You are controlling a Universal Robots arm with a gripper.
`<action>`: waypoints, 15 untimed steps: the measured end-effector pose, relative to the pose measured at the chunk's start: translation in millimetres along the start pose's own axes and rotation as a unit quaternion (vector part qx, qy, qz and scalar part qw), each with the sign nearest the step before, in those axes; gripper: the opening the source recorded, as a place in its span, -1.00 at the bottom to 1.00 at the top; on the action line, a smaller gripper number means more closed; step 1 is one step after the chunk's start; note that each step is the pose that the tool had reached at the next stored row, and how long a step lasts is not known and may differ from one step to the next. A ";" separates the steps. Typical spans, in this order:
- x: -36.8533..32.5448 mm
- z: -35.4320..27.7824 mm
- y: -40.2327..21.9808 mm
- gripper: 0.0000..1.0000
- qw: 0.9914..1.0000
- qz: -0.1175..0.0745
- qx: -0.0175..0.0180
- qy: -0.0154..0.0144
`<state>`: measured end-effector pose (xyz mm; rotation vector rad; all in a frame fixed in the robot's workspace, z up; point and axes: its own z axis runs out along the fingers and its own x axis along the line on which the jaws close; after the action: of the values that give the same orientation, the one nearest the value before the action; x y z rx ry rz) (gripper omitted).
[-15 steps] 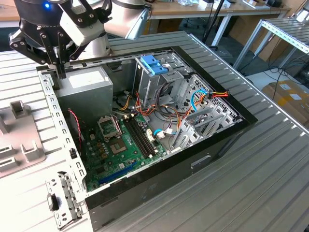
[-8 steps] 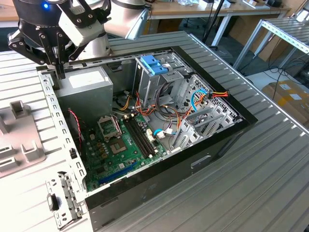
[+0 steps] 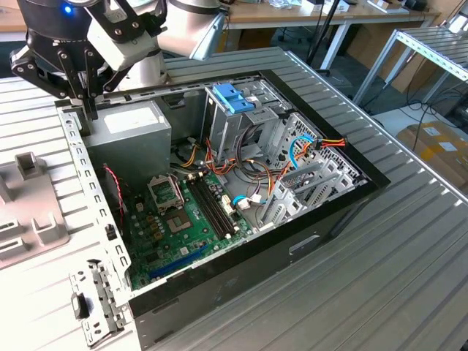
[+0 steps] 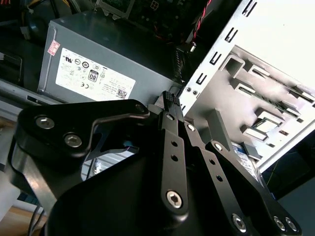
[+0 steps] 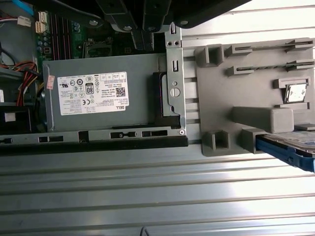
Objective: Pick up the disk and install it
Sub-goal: 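Reach for the disk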
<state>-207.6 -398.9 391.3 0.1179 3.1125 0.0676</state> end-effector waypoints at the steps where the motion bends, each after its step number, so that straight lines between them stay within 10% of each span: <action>1: 0.2 0.0 0.0 -0.79 1.000 0.000 0.000 0.000; 15: 2.3 0.3 -0.2 -0.79 1.000 0.000 0.000 0.000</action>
<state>-209.9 -398.9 391.0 0.1180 3.1125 0.0676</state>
